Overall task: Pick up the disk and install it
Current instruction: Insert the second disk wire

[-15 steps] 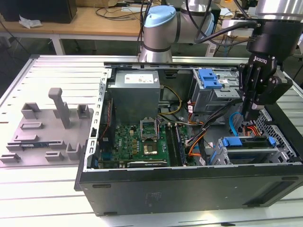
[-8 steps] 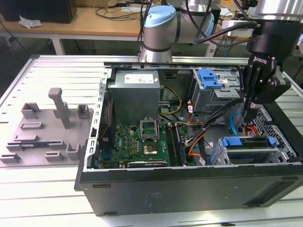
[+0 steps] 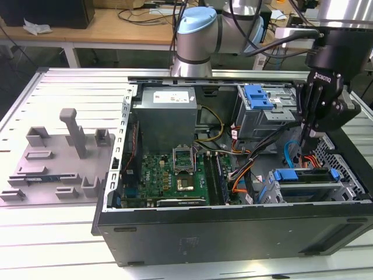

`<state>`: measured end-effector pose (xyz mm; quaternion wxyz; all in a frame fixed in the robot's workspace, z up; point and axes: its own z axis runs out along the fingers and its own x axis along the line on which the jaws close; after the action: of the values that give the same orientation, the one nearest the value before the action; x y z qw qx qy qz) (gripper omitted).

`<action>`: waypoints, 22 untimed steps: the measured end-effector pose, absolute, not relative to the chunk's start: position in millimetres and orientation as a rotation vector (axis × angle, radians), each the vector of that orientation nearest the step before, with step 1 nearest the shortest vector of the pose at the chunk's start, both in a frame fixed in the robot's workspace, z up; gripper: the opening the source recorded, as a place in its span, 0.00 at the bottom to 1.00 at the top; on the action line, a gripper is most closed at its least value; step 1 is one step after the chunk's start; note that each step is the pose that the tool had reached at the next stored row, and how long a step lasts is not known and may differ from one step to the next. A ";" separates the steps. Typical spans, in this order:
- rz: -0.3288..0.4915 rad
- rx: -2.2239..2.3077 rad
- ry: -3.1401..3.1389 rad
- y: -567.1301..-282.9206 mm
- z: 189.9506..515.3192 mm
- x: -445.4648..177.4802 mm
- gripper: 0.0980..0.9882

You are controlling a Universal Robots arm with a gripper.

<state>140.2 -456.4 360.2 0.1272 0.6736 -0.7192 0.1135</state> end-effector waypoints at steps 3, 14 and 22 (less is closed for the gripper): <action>0.311 1.971 -2.104 -464.6 360.2 140.2 0.07; 0.147 2.057 -2.190 -499.3 360.2 140.2 0.07; 0.101 2.080 -2.213 -512.4 359.4 146.0 0.07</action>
<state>146.0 -512.4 359.4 0.0517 0.6835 -0.7273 0.0331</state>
